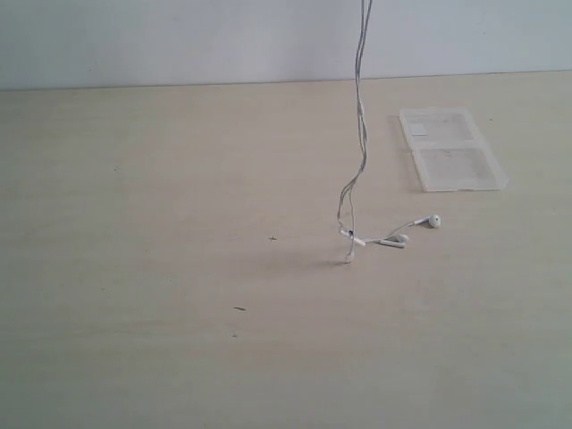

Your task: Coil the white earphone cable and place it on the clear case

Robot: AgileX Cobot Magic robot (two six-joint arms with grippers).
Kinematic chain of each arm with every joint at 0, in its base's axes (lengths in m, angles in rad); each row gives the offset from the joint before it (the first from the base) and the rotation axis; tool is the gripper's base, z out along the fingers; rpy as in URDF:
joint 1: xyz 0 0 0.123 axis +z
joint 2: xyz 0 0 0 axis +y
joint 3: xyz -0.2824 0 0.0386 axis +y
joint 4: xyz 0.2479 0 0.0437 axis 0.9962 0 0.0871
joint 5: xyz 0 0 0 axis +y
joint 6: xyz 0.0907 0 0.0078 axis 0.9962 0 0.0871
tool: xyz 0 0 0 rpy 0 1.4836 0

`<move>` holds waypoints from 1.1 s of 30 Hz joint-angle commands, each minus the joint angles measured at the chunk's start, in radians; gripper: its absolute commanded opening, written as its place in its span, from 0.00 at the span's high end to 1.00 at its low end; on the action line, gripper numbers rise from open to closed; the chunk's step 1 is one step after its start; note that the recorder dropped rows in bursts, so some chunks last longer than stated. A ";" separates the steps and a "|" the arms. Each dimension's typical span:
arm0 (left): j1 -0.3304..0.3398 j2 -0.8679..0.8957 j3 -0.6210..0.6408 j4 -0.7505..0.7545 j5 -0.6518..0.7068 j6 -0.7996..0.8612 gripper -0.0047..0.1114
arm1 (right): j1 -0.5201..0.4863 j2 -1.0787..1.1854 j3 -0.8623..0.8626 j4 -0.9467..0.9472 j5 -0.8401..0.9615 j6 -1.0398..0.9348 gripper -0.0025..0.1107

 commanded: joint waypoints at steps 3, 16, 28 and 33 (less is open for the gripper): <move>-0.155 0.035 0.000 0.098 -0.280 -0.031 0.96 | 0.001 -0.005 -0.008 0.001 0.009 0.004 0.98; -0.240 1.032 -0.271 0.794 -0.799 -0.363 0.96 | 0.001 0.001 -0.008 0.012 0.030 0.004 0.98; -0.240 1.648 -0.542 1.284 -1.232 -0.397 0.96 | 0.001 0.001 -0.008 0.009 0.028 0.004 0.98; -0.240 1.763 -0.591 1.303 -1.260 -0.392 0.93 | 0.001 0.001 -0.008 0.008 0.026 0.001 0.98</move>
